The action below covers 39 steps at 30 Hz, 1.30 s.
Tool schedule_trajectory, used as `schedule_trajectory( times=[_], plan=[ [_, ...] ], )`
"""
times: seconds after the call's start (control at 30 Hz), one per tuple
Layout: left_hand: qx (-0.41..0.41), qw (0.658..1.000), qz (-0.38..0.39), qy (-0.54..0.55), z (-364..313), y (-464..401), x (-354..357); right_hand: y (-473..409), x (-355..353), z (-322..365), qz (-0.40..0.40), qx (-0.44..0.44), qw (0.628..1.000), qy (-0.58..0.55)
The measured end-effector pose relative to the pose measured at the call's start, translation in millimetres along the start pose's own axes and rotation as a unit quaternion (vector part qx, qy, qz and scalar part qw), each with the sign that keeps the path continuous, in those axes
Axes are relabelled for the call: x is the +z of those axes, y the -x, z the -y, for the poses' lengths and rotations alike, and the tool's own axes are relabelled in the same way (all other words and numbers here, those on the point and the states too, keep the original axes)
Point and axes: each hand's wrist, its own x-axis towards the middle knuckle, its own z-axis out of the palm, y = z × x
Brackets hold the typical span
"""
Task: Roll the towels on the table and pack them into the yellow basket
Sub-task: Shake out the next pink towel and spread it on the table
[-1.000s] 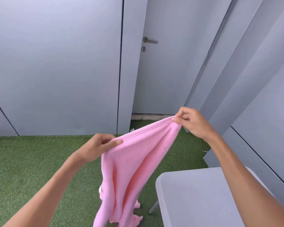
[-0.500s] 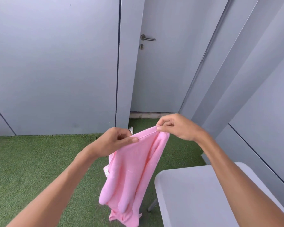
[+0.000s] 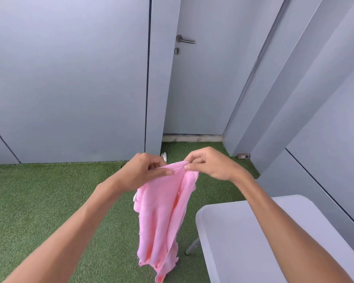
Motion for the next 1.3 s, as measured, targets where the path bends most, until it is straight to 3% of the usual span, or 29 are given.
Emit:
schedule_trajectory(
  times=[0.13,0.27,0.57,0.63,0.73,0.87,1.0,1.1,1.3],
  plan=[
    [-0.075,0.996,0.057,0.005,41,28,-10,10,-15,-16,-0.038,0.033,0.998,0.024],
    [-0.143,0.987,0.054,-0.056,74,46,-16,15,-17,-36,-0.095,0.079,0.992,0.005],
    [-0.174,0.963,-0.144,-0.145,85,10,34,-6,-7,-118,-0.161,0.169,0.964,0.125],
    [-0.193,0.957,-0.157,-0.15,86,0,52,-3,-20,-145,-0.178,0.202,0.95,0.162],
    [-0.228,0.952,-0.146,-0.143,88,-19,92,8,-44,-197,-0.143,0.276,0.923,0.226],
    [-0.284,0.946,-0.127,-0.087,80,-37,169,32,-65,-276,-0.097,0.373,0.901,0.198],
    [-0.354,0.931,-0.084,-0.02,75,-63,230,52,-96,-345,-0.184,0.431,0.882,0.051],
    [-0.366,0.929,-0.051,-0.013,76,-84,258,63,-131,-396,-0.293,0.435,0.849,-0.067],
    [-0.348,0.935,-0.043,-0.042,76,-102,283,101,-192,-493,-0.487,0.432,0.751,-0.11]
  ],
)
